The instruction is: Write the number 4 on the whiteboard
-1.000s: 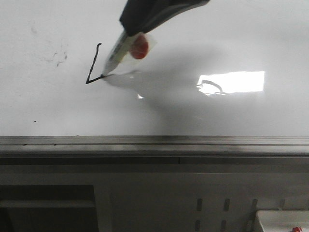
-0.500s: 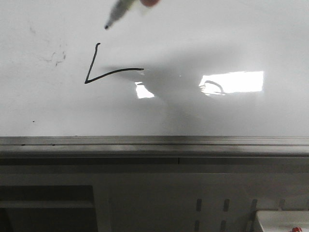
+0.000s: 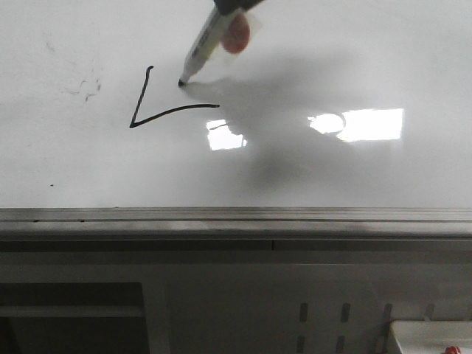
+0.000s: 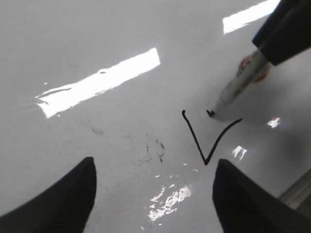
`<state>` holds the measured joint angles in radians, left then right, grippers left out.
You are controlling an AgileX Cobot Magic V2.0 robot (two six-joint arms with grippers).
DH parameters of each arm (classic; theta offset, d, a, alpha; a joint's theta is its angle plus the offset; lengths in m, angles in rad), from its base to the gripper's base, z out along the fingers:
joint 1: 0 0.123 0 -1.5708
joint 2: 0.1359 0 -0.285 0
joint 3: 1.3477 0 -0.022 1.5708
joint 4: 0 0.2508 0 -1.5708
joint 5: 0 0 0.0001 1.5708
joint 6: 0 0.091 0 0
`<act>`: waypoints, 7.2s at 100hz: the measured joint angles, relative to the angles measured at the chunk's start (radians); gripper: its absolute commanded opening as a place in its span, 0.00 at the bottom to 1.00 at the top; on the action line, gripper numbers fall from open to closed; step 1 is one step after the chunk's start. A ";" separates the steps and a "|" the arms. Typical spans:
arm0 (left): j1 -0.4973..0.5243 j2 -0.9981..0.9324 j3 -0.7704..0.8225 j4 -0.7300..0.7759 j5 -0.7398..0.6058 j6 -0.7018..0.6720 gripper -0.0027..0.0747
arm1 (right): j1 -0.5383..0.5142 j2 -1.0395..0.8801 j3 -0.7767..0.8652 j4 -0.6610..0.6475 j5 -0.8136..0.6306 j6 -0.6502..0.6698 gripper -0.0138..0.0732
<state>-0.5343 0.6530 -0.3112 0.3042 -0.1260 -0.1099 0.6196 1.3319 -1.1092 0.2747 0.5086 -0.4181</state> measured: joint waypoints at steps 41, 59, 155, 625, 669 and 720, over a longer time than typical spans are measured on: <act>-0.005 0.000 0.000 0.026 -0.020 0.000 0.63 | 0.093 -0.002 0.122 0.066 0.012 0.000 0.08; -0.102 0.057 0.000 0.078 -0.087 0.000 0.63 | 0.171 -0.010 0.052 0.043 0.018 0.001 0.08; -0.198 0.254 0.000 0.159 -0.181 0.019 0.01 | 0.271 -0.010 -0.013 -0.009 0.041 0.002 0.77; 0.467 -0.659 0.315 -0.278 0.468 0.017 0.01 | 0.136 -0.941 0.769 -0.067 -0.281 0.007 0.08; 0.467 -0.659 0.315 -0.278 0.469 0.017 0.01 | 0.136 -0.948 0.769 -0.104 -0.281 0.007 0.08; 0.467 -0.659 0.315 -0.278 0.469 0.017 0.01 | -0.442 -1.235 0.975 -0.153 -0.334 0.199 0.08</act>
<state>-0.0675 -0.0064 0.0037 0.0258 0.3429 -0.0929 0.1776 0.0970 -0.1338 0.1220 0.1746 -0.2190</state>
